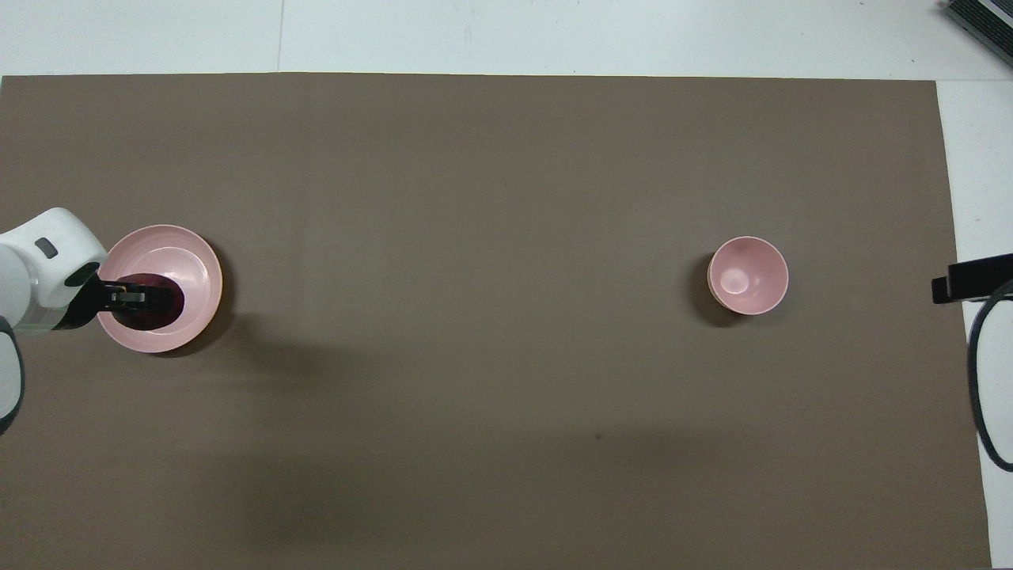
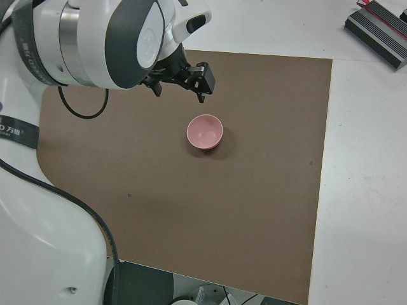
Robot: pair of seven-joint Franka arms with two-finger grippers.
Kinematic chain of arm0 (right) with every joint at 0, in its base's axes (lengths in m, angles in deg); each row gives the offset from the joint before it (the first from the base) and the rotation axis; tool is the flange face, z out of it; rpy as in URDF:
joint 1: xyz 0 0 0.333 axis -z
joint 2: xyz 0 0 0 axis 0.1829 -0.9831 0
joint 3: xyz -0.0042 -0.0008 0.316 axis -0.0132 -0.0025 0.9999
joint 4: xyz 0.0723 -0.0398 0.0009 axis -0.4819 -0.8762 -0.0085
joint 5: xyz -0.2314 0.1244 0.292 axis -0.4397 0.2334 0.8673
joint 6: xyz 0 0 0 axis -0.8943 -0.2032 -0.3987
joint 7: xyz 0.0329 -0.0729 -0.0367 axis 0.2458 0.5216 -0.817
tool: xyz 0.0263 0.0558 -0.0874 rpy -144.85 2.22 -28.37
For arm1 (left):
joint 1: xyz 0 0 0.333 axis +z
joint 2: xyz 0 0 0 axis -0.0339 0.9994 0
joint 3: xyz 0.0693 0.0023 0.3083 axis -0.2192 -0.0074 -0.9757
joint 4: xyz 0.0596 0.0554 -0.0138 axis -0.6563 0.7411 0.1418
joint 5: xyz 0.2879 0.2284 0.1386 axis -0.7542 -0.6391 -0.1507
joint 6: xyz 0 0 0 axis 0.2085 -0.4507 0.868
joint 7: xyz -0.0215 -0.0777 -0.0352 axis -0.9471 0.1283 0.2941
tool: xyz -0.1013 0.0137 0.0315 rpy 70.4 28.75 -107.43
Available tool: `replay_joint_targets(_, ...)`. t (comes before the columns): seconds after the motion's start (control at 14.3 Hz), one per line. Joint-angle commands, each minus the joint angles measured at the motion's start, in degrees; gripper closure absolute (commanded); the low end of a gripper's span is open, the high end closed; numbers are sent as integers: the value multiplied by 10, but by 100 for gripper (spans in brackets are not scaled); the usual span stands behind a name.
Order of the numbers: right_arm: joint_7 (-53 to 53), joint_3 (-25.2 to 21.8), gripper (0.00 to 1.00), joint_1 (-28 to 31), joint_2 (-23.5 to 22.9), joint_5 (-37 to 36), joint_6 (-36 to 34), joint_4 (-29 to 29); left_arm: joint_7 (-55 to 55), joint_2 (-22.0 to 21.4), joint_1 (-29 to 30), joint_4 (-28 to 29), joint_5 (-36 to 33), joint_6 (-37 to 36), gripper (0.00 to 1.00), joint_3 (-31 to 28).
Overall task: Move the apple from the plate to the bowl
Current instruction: 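Close the left gripper on the dark red apple, then lift the apple with the left gripper while the right gripper approaches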
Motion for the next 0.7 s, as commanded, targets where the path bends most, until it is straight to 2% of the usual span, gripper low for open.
replay_joint_targets(0.0, -1, 1, 0, 3, 4, 3, -4, -1, -37, -19, -49, 2, 47, -15, 100, -5)
replay_joint_targets(0.28, -4, -7, 0, 4, 10, 3, -17, 1, -93, -21, -118, 1, 106, -14, 100, -3)
replay_joint_targets(0.63, -6, -5, 0, 4, 11, 3, -28, -1, -116, -17, -180, -13, 224, -5, 100, -3)
